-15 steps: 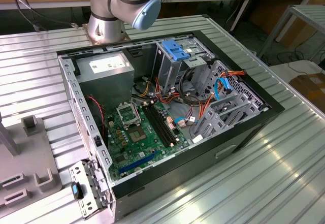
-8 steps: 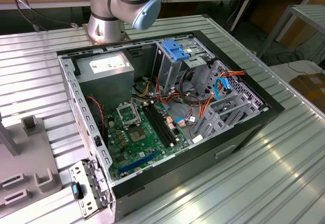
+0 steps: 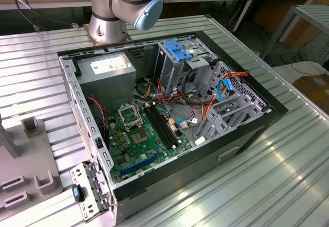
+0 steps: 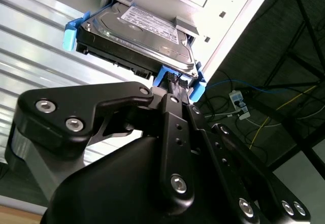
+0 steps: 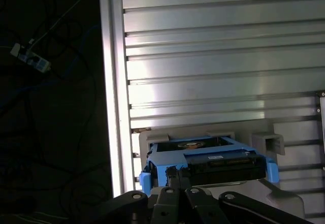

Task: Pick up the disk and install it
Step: 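Pick up the disk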

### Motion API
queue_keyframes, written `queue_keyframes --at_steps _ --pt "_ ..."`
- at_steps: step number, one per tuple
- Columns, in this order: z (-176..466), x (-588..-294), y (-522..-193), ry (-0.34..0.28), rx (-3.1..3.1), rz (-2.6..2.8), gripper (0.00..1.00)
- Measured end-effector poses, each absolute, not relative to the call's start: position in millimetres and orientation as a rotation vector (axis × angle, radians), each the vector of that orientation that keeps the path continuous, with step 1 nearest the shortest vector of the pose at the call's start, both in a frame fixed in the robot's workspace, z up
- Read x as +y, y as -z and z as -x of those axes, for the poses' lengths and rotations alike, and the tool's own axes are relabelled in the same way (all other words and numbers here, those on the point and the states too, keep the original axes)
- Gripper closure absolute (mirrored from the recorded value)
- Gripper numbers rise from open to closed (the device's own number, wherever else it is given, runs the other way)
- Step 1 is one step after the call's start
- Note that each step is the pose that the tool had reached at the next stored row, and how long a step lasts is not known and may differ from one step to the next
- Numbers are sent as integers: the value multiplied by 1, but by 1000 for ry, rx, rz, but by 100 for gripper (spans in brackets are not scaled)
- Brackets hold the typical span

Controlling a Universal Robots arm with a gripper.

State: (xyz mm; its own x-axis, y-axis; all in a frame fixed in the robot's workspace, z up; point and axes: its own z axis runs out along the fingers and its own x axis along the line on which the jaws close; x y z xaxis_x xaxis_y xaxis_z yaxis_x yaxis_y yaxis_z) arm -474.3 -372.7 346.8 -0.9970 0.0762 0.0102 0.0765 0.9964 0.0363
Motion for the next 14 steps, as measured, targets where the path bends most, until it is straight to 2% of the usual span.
queue_keyframes --at_steps 14 --pt "474 -373 -347 56 -3125 -164 89"
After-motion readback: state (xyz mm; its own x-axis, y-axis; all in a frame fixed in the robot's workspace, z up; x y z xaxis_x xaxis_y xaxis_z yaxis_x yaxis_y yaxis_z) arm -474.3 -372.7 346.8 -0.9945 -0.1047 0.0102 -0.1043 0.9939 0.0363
